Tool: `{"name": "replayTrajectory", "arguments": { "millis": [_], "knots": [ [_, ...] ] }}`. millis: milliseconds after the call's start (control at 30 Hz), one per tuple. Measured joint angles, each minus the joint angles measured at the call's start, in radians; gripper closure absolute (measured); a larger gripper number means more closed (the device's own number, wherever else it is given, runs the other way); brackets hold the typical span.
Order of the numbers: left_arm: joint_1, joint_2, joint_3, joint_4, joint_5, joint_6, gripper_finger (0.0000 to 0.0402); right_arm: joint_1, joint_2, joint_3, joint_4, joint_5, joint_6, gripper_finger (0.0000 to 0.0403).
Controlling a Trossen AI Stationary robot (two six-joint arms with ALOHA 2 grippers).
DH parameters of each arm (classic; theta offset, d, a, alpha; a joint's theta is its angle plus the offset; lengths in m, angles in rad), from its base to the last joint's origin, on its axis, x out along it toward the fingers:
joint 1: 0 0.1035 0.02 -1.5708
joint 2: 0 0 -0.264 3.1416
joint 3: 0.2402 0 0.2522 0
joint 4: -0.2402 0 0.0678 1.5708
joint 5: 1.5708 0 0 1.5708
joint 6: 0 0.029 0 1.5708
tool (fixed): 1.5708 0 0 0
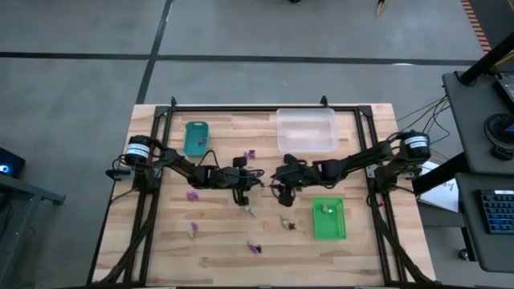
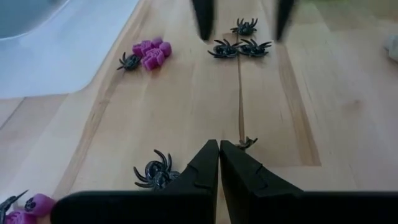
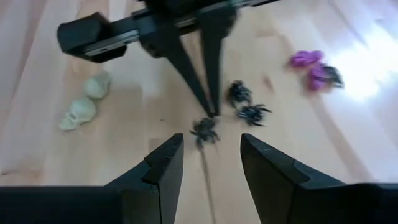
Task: Sort Halloween decoration
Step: Put the black spider toy into the white bin
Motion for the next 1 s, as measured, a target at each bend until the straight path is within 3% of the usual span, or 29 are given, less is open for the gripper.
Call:
{"name": "replayTrajectory", "arguments": {
  "millis": [467,800,1000],
  "knots": [
    [0.000,0.000,0.000,-0.015,0.000,-0.042,0.0401,0.014,0.220,0.231,-0.206,0.021,-0.006,0.0250],
    [0.000,0.000,0.000,-0.018,0.000,-0.045,0.0401,0.014,0.337,0.365,-0.311,0.112,-0.011,0.0251],
    [0.000,0.000,0.000,-0.023,0.002,-0.046,0.0402,0.014,0.346,0.380,-0.321,0.115,-0.021,0.0287]
  ]
}}
